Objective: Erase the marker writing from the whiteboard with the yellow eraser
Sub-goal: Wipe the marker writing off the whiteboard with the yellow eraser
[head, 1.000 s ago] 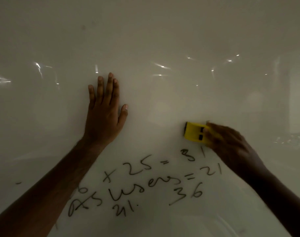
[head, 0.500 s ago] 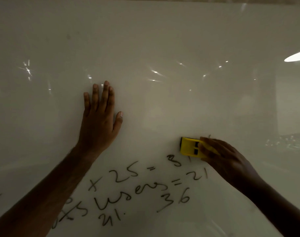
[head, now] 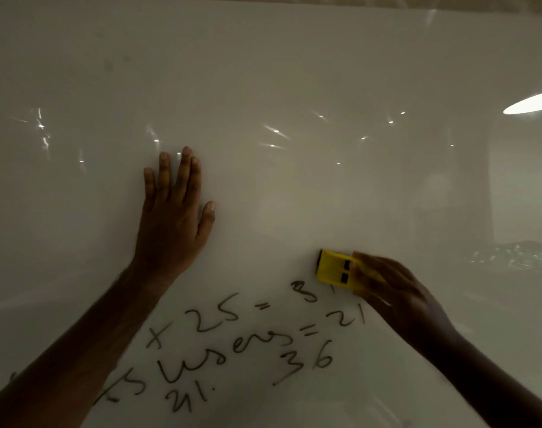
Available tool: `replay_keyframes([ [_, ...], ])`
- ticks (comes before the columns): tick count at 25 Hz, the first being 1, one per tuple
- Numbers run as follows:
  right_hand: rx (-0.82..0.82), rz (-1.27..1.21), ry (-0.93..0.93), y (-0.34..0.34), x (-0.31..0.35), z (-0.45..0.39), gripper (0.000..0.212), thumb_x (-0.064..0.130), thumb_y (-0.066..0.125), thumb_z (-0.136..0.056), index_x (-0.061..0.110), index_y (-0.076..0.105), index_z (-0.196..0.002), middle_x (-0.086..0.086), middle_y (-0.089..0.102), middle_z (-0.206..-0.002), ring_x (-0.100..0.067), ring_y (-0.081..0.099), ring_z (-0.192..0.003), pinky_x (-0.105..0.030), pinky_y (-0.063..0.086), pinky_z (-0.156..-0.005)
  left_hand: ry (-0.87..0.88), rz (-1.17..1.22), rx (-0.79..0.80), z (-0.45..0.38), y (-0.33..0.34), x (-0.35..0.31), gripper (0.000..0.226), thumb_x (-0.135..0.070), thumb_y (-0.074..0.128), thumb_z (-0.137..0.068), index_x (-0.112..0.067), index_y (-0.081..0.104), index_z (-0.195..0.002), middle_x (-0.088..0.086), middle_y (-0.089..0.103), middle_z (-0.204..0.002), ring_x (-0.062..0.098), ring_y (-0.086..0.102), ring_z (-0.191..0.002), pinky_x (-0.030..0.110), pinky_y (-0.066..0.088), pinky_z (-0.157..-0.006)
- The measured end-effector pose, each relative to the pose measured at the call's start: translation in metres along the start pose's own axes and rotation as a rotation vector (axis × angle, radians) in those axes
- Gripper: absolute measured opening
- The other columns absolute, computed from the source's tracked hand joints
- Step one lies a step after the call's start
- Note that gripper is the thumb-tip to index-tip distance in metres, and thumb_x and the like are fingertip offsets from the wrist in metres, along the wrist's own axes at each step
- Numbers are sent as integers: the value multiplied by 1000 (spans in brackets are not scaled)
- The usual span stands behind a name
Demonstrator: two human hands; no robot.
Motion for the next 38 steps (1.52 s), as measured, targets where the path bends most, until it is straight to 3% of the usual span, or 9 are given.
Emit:
replay_keyframes([
  [5,-73,50,105,-8,-6,-3,45,29,69,-103,14,63,-145,-8,60,-152,-30,62,-127,-43,57,-102,9,0,-1,1,-1,-4,73,-39,33,-112,0,16,-171,20,11,-181,48,6,-166,62,3,-134],
  [9,-155,-13,163,7,17,-47,48,24,75,-100,11,63,-145,-10,60,-151,-30,61,-125,-29,46,-112,4,8,-1,1,-1,-6,73,-39,34,-112,0,15,-171,19,10,-181,48,6,-166,60,2,-135],
  [14,38,-47,-112,32,61,6,51,23,72,-103,18,57,-151,-7,54,-159,-30,60,-137,-42,52,-110,12,16,8,2,1,-5,74,-39,33,-112,0,14,-172,19,9,-181,48,5,-166,61,3,-135],
  [16,103,-30,-96,32,52,32,56,25,73,-102,25,54,-154,-3,52,-160,-28,59,-137,-44,54,-105,13,20,14,2,1,-4,73,-40,32,-113,-1,13,-172,17,8,-181,47,4,-166,60,2,-135],
  [20,-17,21,73,11,14,12,48,30,69,-102,17,61,-148,-7,58,-153,-31,63,-127,-45,56,-100,3,14,15,4,1,-6,72,-39,32,-113,-2,13,-172,17,9,-181,47,4,-166,61,2,-135],
  [23,-88,-6,41,18,37,-29,41,30,67,-105,12,66,-142,-10,60,-152,-31,63,-125,-37,51,-108,-7,10,21,4,2,-8,72,-39,32,-113,-2,13,-172,17,9,-181,47,4,-166,61,2,-135],
  [27,57,-97,-147,54,100,-12,46,21,69,-105,18,59,-150,-6,53,-160,-28,58,-138,-39,46,-114,18,20,31,5,1,-5,72,-40,31,-114,-3,13,-172,16,8,-182,45,5,-167,58,2,-135],
  [31,187,-40,-252,55,105,21,45,20,60,-110,20,54,-154,-6,48,-163,-29,55,-141,-44,48,-112,70,13,59,14,-3,11,73,-45,31,-115,-5,12,-173,15,7,-182,42,6,-167,56,3,-135],
  [38,-21,-45,-116,58,125,-75,51,20,75,-101,16,59,-150,-11,53,-159,-33,59,-135,-47,50,-110,46,-41,75,36,-11,41,74,-47,31,-114,-6,13,-173,13,10,-182,42,10,-167,58,6,-135],
])
Point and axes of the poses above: each hand's wrist, its own z-axis away from the middle knuckle, its own y-axis out of the palm, x = y × z, the point moved 7 cm from there along -z, towards the middle knuckle
